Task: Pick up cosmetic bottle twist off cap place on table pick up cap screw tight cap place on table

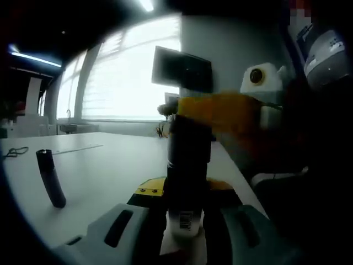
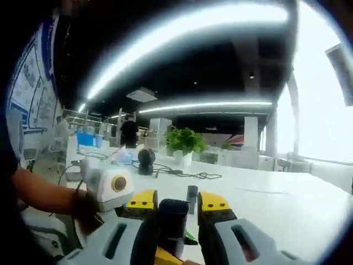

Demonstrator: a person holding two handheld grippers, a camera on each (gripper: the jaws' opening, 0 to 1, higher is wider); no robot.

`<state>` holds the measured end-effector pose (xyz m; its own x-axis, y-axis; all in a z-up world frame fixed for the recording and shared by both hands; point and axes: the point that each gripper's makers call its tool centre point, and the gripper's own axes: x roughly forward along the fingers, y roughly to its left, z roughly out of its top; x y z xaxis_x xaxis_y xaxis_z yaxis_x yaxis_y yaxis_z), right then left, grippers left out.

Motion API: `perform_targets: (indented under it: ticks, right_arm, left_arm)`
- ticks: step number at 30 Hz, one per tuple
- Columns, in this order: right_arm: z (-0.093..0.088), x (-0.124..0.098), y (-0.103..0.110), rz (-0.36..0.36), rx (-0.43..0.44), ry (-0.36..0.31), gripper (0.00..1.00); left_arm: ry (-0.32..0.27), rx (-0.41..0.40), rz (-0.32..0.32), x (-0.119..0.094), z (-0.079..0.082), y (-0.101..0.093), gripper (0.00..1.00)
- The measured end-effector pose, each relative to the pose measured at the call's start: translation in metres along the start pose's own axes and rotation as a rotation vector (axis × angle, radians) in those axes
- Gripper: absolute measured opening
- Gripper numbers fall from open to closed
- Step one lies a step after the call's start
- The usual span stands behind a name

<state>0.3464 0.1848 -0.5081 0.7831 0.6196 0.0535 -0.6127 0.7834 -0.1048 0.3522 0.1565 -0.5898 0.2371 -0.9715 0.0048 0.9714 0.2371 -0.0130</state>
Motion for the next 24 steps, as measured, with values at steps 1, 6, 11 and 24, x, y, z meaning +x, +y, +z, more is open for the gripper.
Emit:
perform_targets:
  ticks: [1, 6, 11, 24]
  right_arm:
    - [0.003, -0.001, 0.0, 0.035, 0.014, -0.008, 0.22]
    - [0.015, -0.004, -0.003, 0.238, 0.132, -0.012, 0.25]
    - [0.019, -0.011, 0.008, 0.486, 0.135, 0.013, 0.25]
    - [-0.008, 0.0, 0.024, 0.888, 0.033, 0.111, 0.31]
  left_arm:
    - [0.0, 0.0, 0.0, 0.0, 0.0, 0.0, 0.15]
    - [0.0, 0.0, -0.001, 0.0, 0.0, 0.0, 0.15]
    - [0.0, -0.001, -0.001, 0.0, 0.0, 0.0, 0.15]
    - [-0.002, -0.002, -0.004, 0.0, 0.0, -0.001, 0.15]
